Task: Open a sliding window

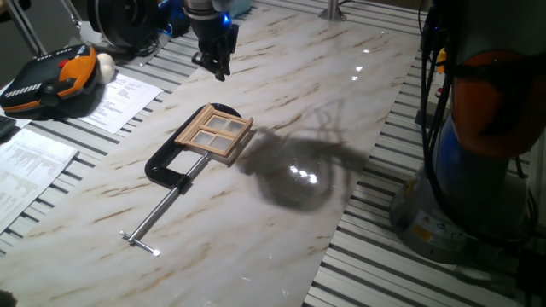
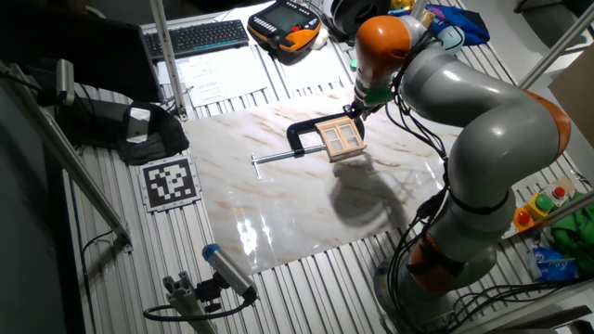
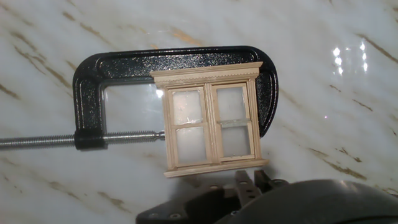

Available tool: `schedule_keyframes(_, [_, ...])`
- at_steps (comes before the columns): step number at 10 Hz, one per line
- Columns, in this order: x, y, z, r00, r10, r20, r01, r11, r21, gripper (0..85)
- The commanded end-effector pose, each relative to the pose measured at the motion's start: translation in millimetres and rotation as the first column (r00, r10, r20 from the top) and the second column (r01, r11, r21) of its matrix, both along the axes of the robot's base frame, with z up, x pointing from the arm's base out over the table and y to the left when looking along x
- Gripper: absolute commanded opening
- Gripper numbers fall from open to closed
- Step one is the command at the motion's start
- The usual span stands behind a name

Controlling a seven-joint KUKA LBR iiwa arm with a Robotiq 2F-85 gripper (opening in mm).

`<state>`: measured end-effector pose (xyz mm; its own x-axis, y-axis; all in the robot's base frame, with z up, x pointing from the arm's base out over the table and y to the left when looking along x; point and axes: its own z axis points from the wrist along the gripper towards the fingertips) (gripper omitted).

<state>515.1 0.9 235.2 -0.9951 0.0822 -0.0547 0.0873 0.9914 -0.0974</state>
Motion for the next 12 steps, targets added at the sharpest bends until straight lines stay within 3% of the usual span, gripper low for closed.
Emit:
schedule_keyframes(1, [0.1,0.3,-0.4,1.0,-0.012,-0.003,0.012,1.0,0.018,0.0])
schedule_keyframes(5, [0.7,0.7,-6.6,0.999,-0.026,-0.019,0.027,0.997,0.069,0.0])
schedule_keyframes(8, [3.6,0.4,-14.8,1.0,-0.018,-0.016,0.019,0.997,0.069,0.0])
schedule_keyframes(10, [6.9,0.5,-23.0,1.0,0.003,-0.017,-0.002,0.999,0.047,0.0])
schedule_keyframes(12, [11.1,1.3,-31.2,1.0,0.004,-0.029,-0.002,0.999,0.05,0.0])
